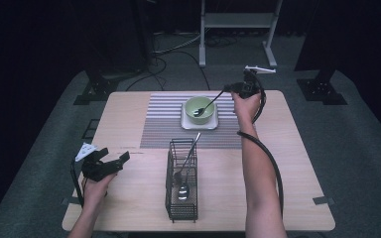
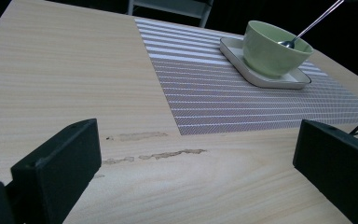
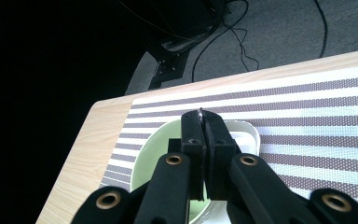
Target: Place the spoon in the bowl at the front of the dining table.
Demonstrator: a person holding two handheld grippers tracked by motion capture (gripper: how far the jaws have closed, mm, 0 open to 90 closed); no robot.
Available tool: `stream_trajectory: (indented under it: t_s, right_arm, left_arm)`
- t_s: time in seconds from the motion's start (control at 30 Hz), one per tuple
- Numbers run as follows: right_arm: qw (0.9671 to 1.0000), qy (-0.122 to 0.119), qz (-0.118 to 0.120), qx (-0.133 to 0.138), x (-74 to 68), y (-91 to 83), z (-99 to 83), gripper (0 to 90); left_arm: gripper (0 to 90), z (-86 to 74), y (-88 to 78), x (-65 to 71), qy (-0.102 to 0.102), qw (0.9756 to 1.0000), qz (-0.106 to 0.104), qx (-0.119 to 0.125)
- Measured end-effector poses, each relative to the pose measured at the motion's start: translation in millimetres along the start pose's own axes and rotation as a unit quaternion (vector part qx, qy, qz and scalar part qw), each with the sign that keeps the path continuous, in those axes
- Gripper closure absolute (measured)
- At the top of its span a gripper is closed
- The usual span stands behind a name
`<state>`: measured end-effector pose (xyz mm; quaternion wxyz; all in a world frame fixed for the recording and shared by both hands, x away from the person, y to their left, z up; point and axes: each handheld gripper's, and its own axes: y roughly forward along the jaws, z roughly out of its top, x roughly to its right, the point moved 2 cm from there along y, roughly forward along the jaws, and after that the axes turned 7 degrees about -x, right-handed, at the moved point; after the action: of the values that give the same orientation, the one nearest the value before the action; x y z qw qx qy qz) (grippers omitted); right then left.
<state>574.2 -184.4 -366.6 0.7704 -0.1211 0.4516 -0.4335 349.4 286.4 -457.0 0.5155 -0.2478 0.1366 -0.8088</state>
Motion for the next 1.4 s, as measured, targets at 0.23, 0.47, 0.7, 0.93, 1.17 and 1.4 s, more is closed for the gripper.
stream_trajectory:
  t_s: [0.23, 0.47, 0.7, 0.93, 1.17, 1.4]
  right_arm:
    - [1.0, 0.003, -0.003, -0.002, 2.4, 7.4, -2.9, 87.8]
    - [0.9999, 0.003, -0.004, -0.01, 4.8, 15.3, -7.9, 87.0]
    - [0.9999, 0.007, -0.005, -0.012, 9.4, 18.7, -11.7, 87.3]
    - [0.9996, 0.015, -0.006, -0.023, 18.1, 19.9, -16.5, 82.8]
    - [0.9986, 0.026, -0.001, -0.047, 33.7, 23.3, -24.7, 75.1]
    - [0.998, 0.018, 0.015, -0.059, 44.1, 21.3, -31.8, 63.6]
  left_arm:
    - [0.0, 0.5, -0.5, 0.3, 0.004, 1.0, 0.003, 0.001]
    - [0.0, 0.4, -0.5, -0.5, 0.004, 1.0, 0.005, 0.002]
    - [0.0, 0.5, -0.3, -0.2, 0.005, 1.0, 0.005, 0.001]
    - [0.0, 0.5, 0.0, 0.7, 0.006, 1.0, 0.006, 0.002]
    - [0.0, 0.9, 2.8, 1.8, 0.009, 0.9999, 0.006, -0.002]
    - [0.0, 0.7, 3.1, 1.9, 0.01, 0.9999, 0.007, -0.002]
